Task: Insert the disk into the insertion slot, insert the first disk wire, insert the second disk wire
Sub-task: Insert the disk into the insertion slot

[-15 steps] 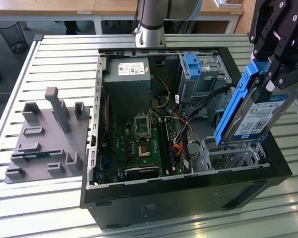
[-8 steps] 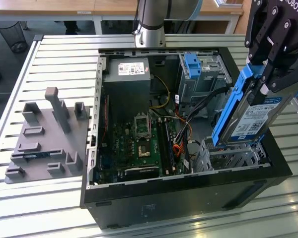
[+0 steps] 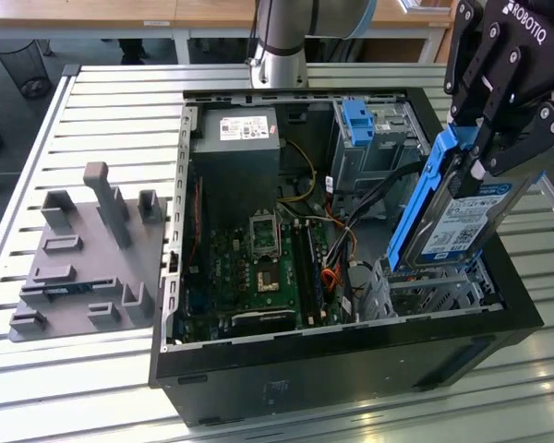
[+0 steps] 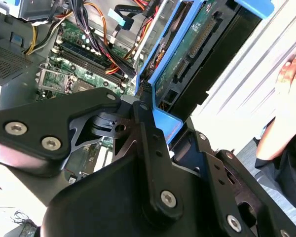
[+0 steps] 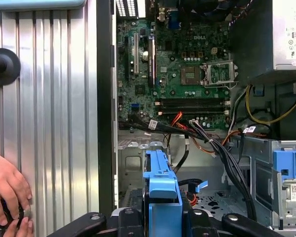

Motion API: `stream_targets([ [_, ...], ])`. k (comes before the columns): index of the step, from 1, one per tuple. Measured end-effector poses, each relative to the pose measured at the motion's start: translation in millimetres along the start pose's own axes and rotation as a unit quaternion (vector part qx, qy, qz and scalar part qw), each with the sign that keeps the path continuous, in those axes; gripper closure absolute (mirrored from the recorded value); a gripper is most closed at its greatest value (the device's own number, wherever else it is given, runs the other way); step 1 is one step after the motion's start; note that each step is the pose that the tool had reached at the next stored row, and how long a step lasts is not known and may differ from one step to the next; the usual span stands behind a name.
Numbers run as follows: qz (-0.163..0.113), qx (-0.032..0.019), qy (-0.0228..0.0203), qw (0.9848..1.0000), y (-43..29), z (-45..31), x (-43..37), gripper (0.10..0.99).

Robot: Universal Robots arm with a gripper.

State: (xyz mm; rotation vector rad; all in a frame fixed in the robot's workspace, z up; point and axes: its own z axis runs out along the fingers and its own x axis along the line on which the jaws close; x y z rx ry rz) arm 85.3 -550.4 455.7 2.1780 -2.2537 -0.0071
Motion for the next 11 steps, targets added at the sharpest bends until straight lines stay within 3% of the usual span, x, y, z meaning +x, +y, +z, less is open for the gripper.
stream_targets([
  [11,0.000,0.0000,-0.0001,1.0000,0.1,8.9,-0.7,0.722],
])
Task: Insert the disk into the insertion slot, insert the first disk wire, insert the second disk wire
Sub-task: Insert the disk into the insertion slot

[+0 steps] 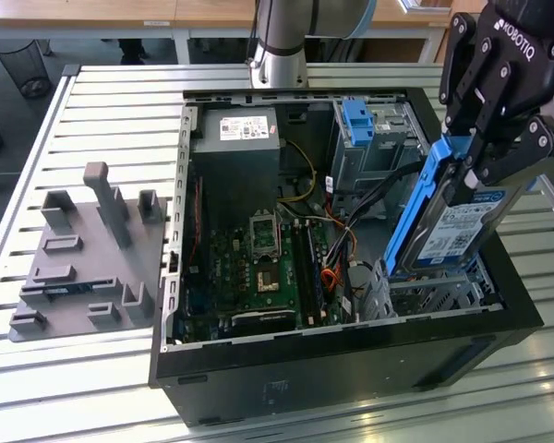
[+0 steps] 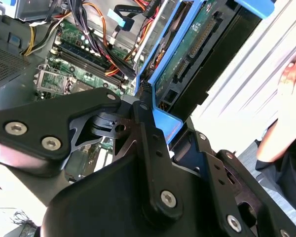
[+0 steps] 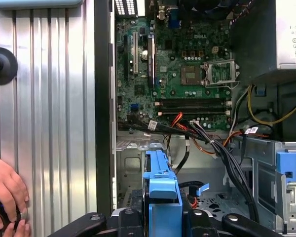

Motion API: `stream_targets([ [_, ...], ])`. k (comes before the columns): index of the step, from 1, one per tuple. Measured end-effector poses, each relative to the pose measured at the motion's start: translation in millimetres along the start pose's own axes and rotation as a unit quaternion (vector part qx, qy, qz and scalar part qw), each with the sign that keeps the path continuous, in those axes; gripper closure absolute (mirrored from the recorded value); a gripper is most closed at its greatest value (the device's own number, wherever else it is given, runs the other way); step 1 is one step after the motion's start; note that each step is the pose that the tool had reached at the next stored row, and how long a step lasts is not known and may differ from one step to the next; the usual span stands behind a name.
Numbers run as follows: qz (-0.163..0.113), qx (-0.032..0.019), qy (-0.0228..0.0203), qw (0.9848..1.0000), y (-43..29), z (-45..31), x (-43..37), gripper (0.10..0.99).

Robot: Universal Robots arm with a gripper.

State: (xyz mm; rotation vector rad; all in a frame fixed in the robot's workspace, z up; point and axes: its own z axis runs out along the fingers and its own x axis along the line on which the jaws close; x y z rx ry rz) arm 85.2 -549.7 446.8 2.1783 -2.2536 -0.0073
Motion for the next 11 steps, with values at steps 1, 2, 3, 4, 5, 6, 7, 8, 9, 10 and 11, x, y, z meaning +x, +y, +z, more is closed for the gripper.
stream_targets([
  [1,0.000,0.0000,0.0000,1.0000,0.0,1.1,-0.2,0.722],
  [2,0.000,0.0000,0.0000,1.0000,0.0,1.9,-0.4,0.722],
  [3,0.000,0.0000,0.0000,1.0000,0.0,2.6,-0.7,0.722],
  [4,0.000,0.0000,0.0001,1.0000,0.0,3.2,-1.0,0.722],
  [5,0.000,0.0000,0.0001,1.0000,0.0,3.8,-1.3,0.722],
  [6,0.000,0.0000,0.0000,1.0000,0.0,4.4,-1.5,0.722],
  [7,0.000,0.0000,0.0000,1.0000,0.0,4.9,-1.8,0.722],
  [8,0.000,0.0000,0.0000,1.0000,0.0,5.5,-1.9,0.722],
  [9,-0.001,0.0000,-0.0001,1.0000,0.0,6.1,-2.1,0.722],
  [10,-0.001,0.0000,0.0000,1.0000,-0.1,6.6,-2.2,0.722],
  [11,-0.001,0.0000,0.0001,1.0000,-0.2,7.0,-2.2,0.722],
])
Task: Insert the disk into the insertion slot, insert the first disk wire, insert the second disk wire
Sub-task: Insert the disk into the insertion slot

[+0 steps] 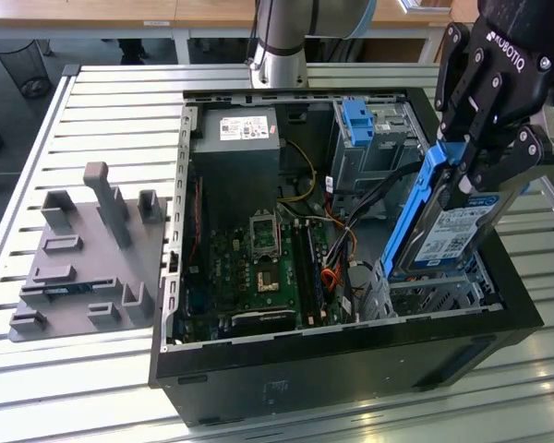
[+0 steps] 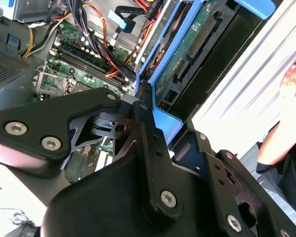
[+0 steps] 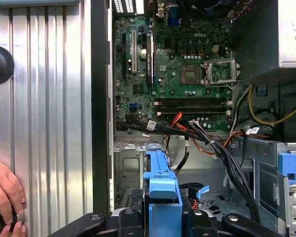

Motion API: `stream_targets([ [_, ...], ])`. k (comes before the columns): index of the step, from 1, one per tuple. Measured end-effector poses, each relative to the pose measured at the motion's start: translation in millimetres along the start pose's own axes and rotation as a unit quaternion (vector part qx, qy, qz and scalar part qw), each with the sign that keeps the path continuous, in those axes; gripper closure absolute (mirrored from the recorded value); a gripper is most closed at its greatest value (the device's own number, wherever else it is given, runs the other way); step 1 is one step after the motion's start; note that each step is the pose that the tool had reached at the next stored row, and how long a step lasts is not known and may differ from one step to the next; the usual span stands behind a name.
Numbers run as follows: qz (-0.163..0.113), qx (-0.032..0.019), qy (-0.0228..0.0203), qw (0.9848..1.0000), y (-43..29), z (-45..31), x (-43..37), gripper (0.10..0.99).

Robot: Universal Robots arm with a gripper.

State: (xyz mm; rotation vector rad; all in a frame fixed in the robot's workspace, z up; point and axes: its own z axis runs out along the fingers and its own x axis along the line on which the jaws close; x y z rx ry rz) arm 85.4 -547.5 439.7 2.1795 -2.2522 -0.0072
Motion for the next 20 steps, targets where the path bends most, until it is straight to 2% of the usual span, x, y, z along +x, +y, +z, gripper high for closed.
stream_targets([
  [20,0.000,0.0000,0.0000,1.0000,-0.2,15.8,0.0,0.722],
])
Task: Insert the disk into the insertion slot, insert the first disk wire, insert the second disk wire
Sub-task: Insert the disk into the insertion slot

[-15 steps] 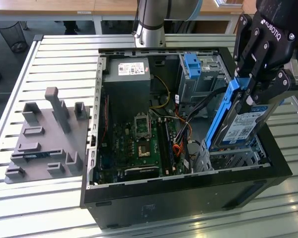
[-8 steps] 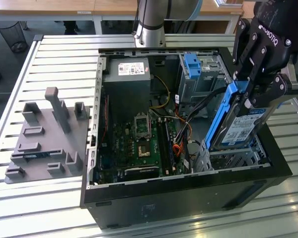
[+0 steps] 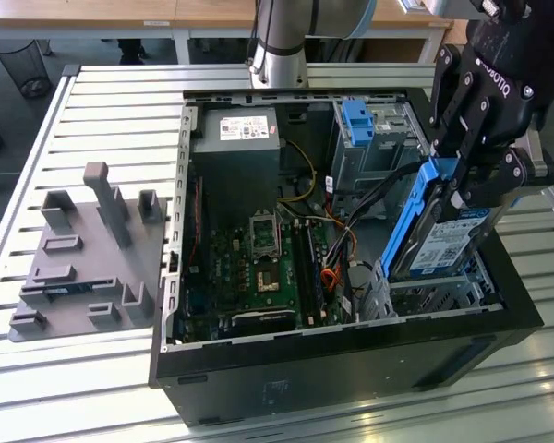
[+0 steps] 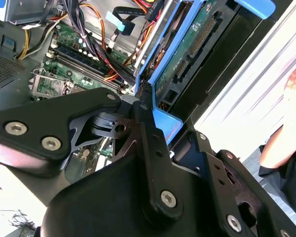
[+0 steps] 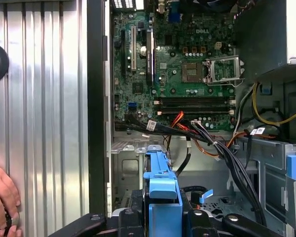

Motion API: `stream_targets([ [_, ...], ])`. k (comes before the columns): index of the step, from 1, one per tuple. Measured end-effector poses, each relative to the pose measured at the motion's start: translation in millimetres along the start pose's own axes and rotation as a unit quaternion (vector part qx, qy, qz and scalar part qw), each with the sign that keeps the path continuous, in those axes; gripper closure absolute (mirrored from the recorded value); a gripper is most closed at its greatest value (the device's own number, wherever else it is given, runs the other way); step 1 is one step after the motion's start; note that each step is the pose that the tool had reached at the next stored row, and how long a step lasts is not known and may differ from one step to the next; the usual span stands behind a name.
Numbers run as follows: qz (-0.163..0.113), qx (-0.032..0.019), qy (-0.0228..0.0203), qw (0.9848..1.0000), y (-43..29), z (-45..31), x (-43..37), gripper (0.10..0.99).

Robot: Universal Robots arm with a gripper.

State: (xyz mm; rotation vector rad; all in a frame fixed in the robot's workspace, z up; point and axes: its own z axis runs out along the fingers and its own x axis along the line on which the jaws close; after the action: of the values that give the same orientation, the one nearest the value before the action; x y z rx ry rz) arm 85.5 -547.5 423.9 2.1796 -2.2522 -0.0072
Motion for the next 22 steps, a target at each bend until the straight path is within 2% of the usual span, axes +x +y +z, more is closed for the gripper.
stream_targets([
  [22,0.000,0.0000,0.0000,1.0000,-0.1,14.6,0.0,0.722],
])
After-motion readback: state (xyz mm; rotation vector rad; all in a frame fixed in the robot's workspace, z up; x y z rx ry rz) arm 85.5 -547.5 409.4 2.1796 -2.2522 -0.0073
